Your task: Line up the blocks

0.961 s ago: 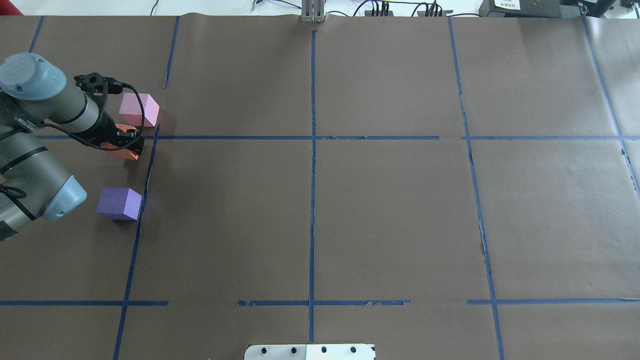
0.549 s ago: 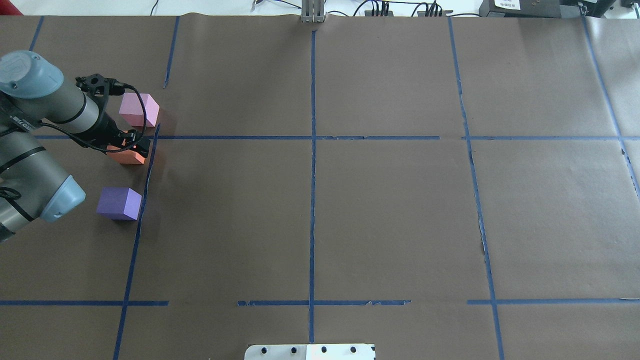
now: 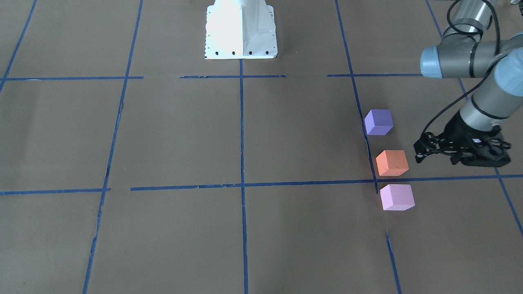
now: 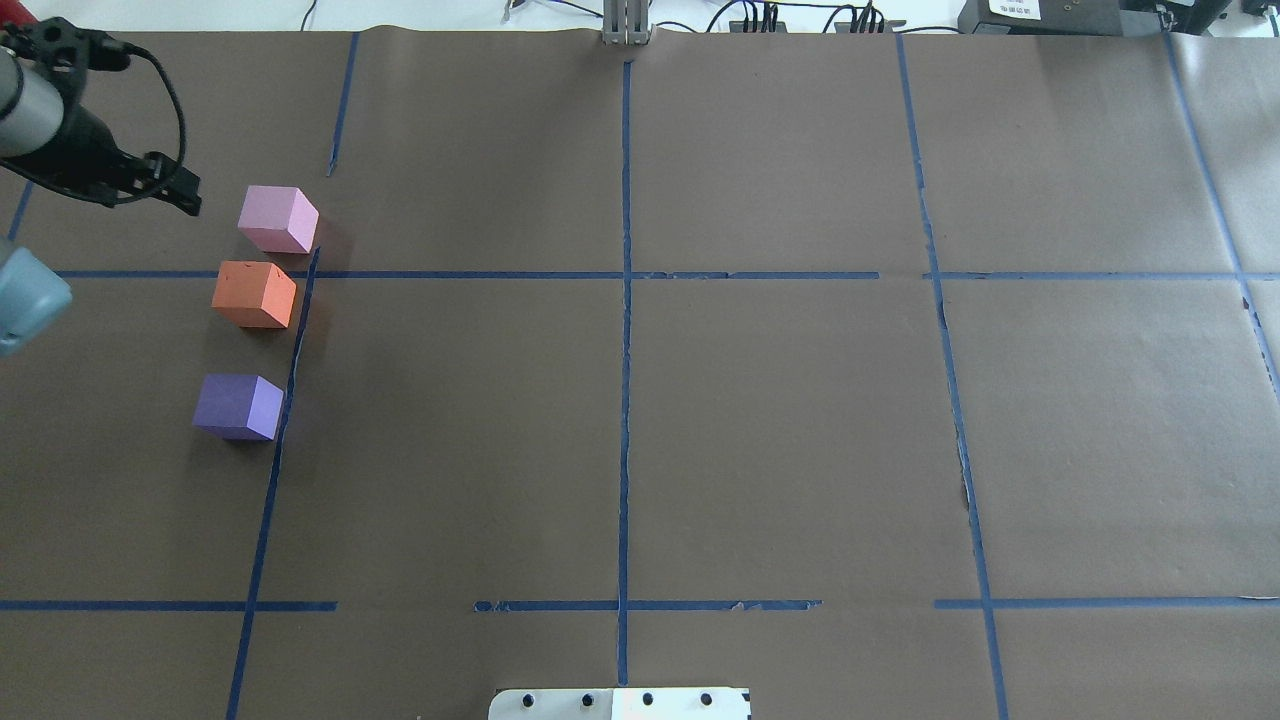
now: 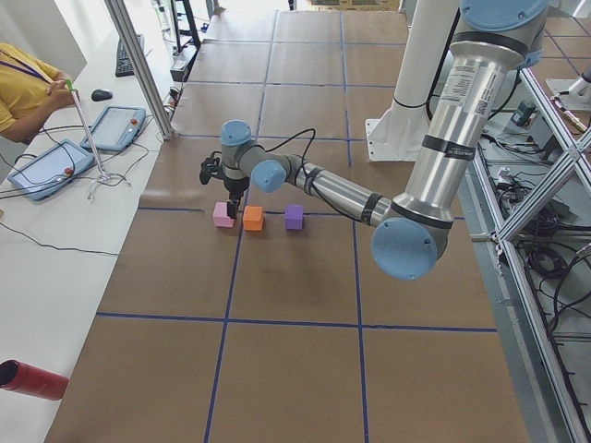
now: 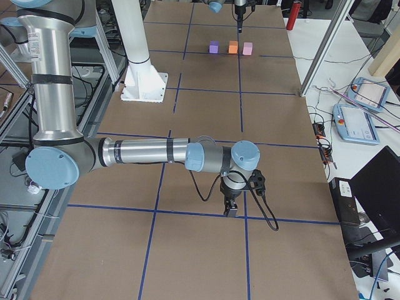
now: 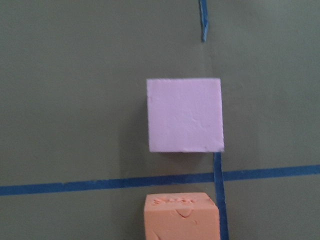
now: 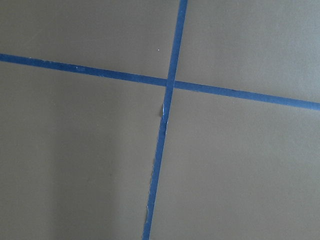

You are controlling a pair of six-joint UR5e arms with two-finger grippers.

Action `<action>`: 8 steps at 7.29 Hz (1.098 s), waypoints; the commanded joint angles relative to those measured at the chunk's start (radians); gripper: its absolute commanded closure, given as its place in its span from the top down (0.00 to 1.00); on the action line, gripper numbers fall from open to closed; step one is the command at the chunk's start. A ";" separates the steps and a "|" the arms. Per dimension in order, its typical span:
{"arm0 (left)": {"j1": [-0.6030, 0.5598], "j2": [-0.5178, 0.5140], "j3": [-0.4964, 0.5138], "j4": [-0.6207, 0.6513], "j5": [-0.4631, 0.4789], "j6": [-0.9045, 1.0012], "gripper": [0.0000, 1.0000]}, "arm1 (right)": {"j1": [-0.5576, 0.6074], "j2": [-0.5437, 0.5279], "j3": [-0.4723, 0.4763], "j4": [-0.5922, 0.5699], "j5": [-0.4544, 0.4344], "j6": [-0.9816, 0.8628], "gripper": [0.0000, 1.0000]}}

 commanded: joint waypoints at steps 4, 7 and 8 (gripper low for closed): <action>-0.331 0.215 0.103 0.017 -0.125 0.589 0.99 | 0.000 0.000 0.000 0.000 0.000 0.000 1.00; -0.333 0.220 0.089 0.023 -0.075 0.593 1.00 | 0.000 0.000 0.000 0.000 0.000 0.000 1.00; -0.333 0.219 0.087 0.020 -0.075 0.593 1.00 | 0.001 0.000 0.000 0.000 0.000 0.000 1.00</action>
